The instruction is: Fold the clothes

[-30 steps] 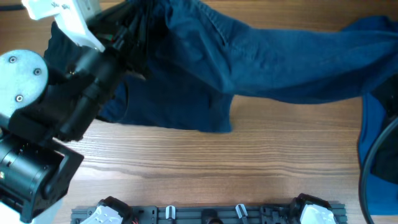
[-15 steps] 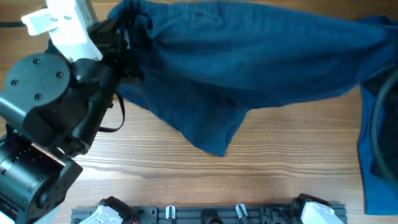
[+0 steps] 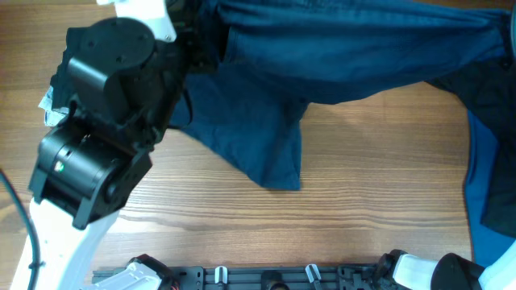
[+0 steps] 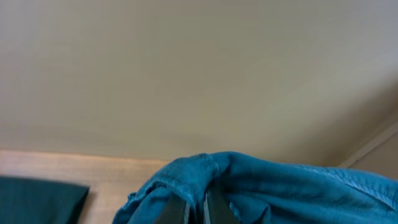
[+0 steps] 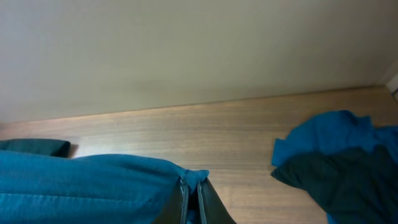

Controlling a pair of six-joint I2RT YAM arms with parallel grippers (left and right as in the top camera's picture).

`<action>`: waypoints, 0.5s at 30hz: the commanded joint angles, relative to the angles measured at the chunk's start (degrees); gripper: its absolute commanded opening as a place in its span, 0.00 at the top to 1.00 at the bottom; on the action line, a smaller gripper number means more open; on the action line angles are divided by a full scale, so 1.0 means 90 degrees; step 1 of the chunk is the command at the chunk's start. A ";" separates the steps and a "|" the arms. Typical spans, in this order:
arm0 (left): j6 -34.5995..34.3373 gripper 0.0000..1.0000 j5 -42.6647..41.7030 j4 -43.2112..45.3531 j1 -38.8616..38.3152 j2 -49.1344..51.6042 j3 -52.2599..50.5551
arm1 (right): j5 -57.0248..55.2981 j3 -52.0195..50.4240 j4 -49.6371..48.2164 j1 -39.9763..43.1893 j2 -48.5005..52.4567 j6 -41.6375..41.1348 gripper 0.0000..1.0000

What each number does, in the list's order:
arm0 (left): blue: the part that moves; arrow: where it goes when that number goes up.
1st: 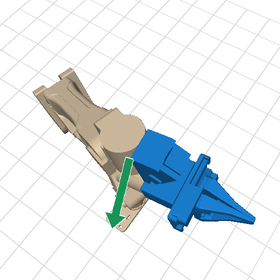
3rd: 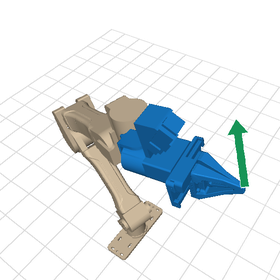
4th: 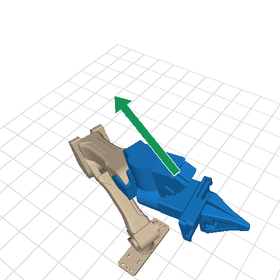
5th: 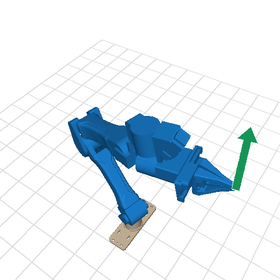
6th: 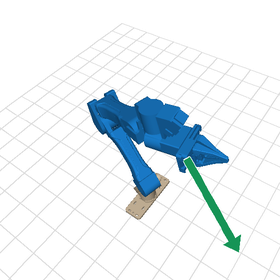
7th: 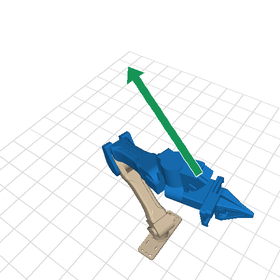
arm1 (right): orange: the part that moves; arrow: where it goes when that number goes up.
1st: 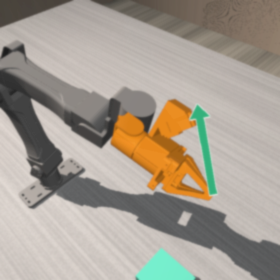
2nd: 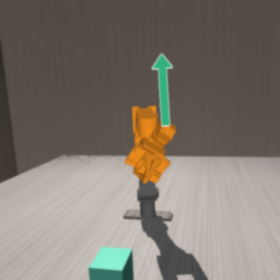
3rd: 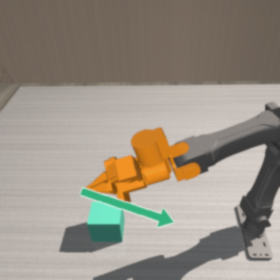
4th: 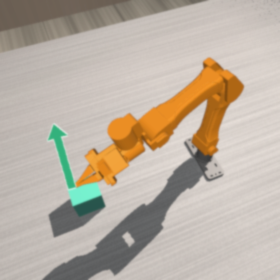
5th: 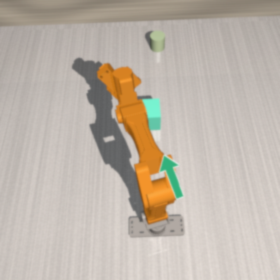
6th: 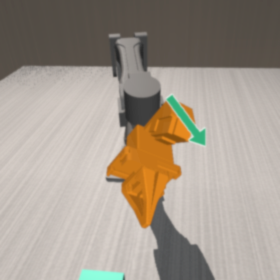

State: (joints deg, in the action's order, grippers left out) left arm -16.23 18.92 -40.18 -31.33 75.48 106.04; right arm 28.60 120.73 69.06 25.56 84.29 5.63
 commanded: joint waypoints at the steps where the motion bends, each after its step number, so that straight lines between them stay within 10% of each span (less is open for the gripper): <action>1: 0.0270 0.96 0.0233 0.0384 0.0046 -0.0041 0.0248 | -0.0168 0.0537 0.0080 0.0321 0.0063 0.0158 0.96; 15: 0.0257 0.96 0.0240 -0.1188 -0.1693 -0.0146 0.2341 | -0.0177 0.2467 0.1481 0.0478 -0.0508 0.0148 0.96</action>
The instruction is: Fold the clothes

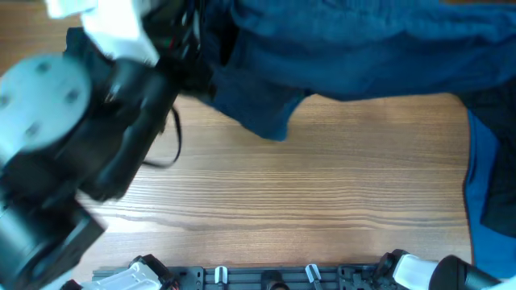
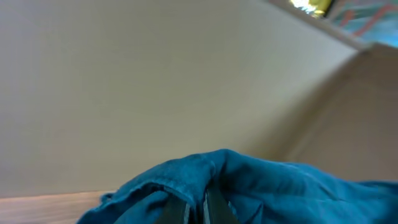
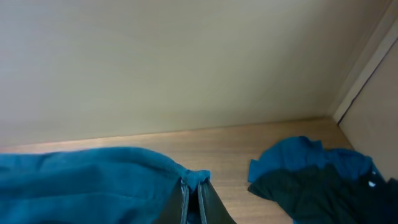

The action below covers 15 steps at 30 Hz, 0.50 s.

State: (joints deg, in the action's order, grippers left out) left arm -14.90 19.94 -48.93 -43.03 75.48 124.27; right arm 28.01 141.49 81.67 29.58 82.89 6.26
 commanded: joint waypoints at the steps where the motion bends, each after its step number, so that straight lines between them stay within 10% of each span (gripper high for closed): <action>1: 0.0102 0.96 0.0129 -0.0323 -0.0522 -0.0194 0.0318 | -0.0134 0.0160 0.0114 0.0032 -0.0474 0.0078 0.96; 15: -0.0899 0.96 0.0959 -0.1209 -0.1647 -0.0330 0.0318 | 0.0124 0.0160 0.0491 0.0032 -0.1248 -0.0036 0.96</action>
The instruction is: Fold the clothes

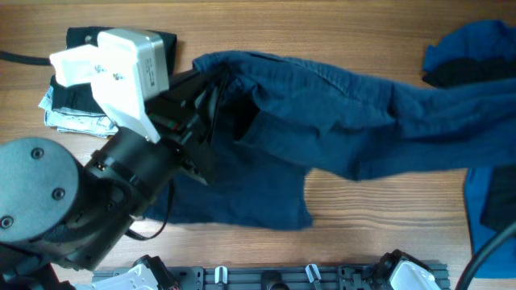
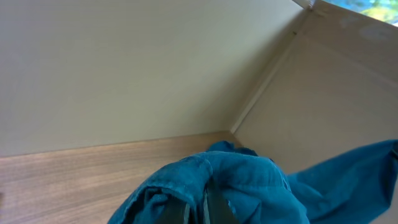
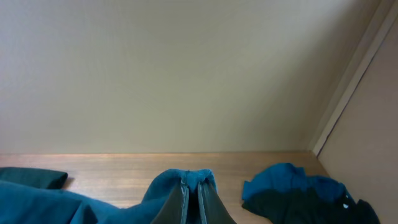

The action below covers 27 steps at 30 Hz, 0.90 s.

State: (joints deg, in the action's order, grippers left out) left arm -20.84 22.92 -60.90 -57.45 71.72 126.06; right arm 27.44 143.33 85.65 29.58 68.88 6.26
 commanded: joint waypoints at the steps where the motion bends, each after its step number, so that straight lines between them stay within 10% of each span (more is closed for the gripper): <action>1: -0.0238 0.96 0.0916 0.0151 -0.0027 0.0189 0.0119 | 0.0257 -0.0044 0.0066 0.0032 0.0403 -0.0022 0.96; 8: -0.0209 0.96 0.0937 0.0733 0.1355 0.1535 0.0119 | 0.0692 -0.0044 0.0078 0.0029 0.2016 0.0245 0.96; 20: -0.1173 0.96 -0.4112 0.5421 0.4418 0.3580 0.0233 | 0.2426 -0.0007 -0.4410 -0.0015 0.4136 -0.0928 0.96; 27: -0.0680 0.96 -0.4272 0.3893 0.4534 0.3269 0.0556 | 0.2987 0.0136 -0.4571 -0.0017 0.3708 -0.0311 0.96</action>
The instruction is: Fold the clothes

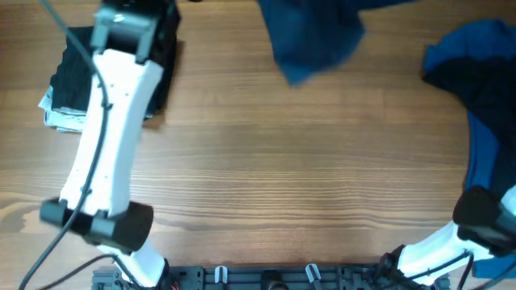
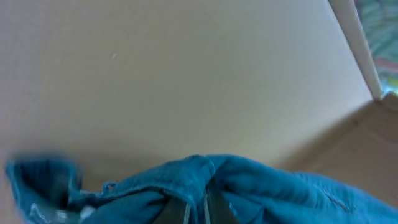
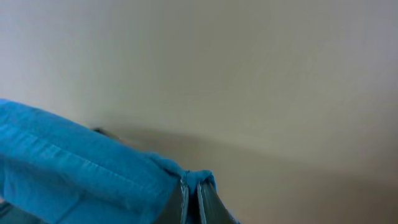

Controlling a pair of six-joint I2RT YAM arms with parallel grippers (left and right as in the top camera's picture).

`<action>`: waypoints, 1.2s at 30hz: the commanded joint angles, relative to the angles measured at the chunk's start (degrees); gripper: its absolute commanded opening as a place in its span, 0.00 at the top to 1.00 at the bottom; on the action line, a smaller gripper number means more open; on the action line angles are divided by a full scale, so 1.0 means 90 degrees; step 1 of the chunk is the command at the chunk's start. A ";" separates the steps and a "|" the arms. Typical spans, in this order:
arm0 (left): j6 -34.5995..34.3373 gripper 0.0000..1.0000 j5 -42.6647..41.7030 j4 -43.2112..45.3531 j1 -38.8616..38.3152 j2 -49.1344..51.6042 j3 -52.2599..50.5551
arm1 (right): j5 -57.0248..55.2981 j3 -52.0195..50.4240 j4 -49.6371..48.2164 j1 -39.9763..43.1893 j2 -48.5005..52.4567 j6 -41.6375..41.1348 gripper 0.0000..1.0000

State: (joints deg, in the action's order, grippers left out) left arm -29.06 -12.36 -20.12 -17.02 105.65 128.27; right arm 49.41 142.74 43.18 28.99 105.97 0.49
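Note:
A blue garment (image 1: 310, 36) hangs at the far edge of the overhead view, only its lower part showing. My left gripper (image 2: 198, 208) is shut on a bunched edge of the blue garment (image 2: 249, 180), facing a beige wall. My right gripper (image 3: 193, 199) is shut on another edge of the same blue garment (image 3: 81, 168). Both grippers themselves lie beyond the top of the overhead view; the left arm (image 1: 105, 137) reaches up along the left side.
A dark folded stack (image 1: 76, 76) lies at the far left of the wooden table (image 1: 282, 177). A heap of blue and black clothes (image 1: 476, 89) sits at the right edge. The right arm's base (image 1: 476, 234) shows at bottom right.
The garment was spread across the table's far half under the raised left arm. Now it hangs at the far edge, mostly out of the overhead view, and both wrist cameras face the wall.
Both grippers stayed shut on the blue garment throughout. First it draped over the far table with the left arm close under the camera. Then it was stretched wide across the table. Now it is held far back, off most of the table.

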 commanded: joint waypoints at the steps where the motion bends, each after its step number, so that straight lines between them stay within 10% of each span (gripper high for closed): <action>1: 0.0255 0.96 -0.0301 -0.1103 0.0041 -0.0498 0.0311 | 0.0770 0.0202 0.0515 0.0049 -0.0469 0.0680 0.96; 13: 0.0175 0.96 0.0692 -0.5695 0.0027 0.1073 0.0219 | -0.1132 -0.0525 0.5430 -0.0301 -0.0172 0.3092 0.96; 36: 0.0177 0.96 0.0495 -0.8493 -0.1042 0.2220 -0.0019 | -0.2606 -0.5557 0.4439 -0.0408 -0.0143 0.1234 0.96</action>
State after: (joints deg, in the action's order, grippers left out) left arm -27.75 -7.53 -96.40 -22.20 126.32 129.69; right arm 27.49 94.94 83.90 25.74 104.81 14.52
